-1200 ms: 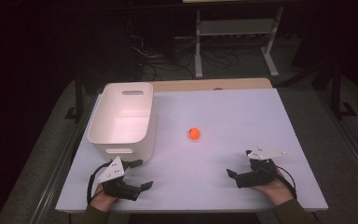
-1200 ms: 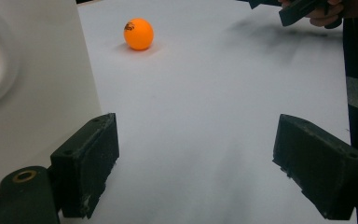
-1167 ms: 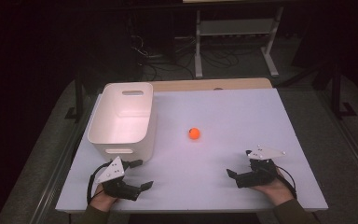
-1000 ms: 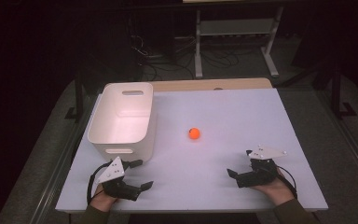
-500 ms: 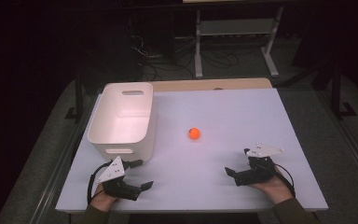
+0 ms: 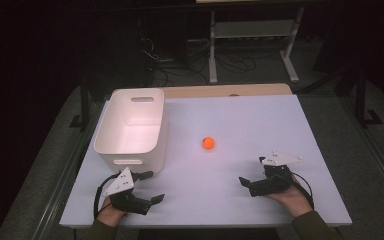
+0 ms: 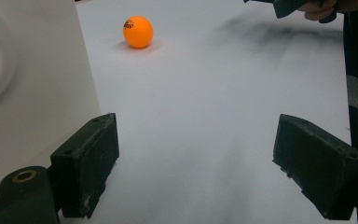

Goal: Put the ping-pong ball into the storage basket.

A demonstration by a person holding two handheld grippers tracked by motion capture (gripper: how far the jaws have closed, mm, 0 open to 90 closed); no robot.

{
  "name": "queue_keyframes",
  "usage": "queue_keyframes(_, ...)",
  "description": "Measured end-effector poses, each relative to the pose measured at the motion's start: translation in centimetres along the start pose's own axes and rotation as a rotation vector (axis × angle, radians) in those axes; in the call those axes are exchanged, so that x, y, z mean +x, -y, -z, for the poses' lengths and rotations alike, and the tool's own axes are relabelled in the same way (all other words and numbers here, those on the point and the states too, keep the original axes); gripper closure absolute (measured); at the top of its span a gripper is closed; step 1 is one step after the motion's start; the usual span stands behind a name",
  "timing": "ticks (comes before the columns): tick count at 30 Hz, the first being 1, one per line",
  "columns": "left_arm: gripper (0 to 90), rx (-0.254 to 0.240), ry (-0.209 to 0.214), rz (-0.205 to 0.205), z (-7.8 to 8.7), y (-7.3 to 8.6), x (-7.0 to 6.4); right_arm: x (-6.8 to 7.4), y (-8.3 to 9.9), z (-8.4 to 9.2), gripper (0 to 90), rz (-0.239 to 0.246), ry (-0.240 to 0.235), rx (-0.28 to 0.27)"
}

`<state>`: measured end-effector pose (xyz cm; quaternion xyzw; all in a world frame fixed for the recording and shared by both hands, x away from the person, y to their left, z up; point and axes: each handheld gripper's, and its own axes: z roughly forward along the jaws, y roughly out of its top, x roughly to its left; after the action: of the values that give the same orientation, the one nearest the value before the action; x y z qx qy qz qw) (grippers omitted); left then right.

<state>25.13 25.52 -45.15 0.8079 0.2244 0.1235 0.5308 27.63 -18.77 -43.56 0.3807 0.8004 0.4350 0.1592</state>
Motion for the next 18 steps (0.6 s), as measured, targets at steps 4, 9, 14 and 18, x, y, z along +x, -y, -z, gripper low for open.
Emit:
queue_keyframes(4,14.1,-0.001,0.000,0.000,0.01,0.00,-0.01,-0.05,-0.09,-0.06,0.0,-0.002,0.001,-0.003)
queue_keyframes(9,14.1,0.000,-0.001,-0.004,0.01,0.00,-0.01,-0.15,-0.24,-0.18,0.0,-0.001,-0.002,-0.002)
queue_keyframes(14,14.1,-0.001,-0.002,-0.007,0.03,0.00,-0.03,-0.27,-0.51,-0.32,0.0,-0.004,-0.004,-0.001)
queue_keyframes(18,14.1,-0.001,-0.001,-0.006,0.04,0.01,-0.03,-0.33,-0.63,-0.46,0.0,-0.004,-0.006,-0.004)
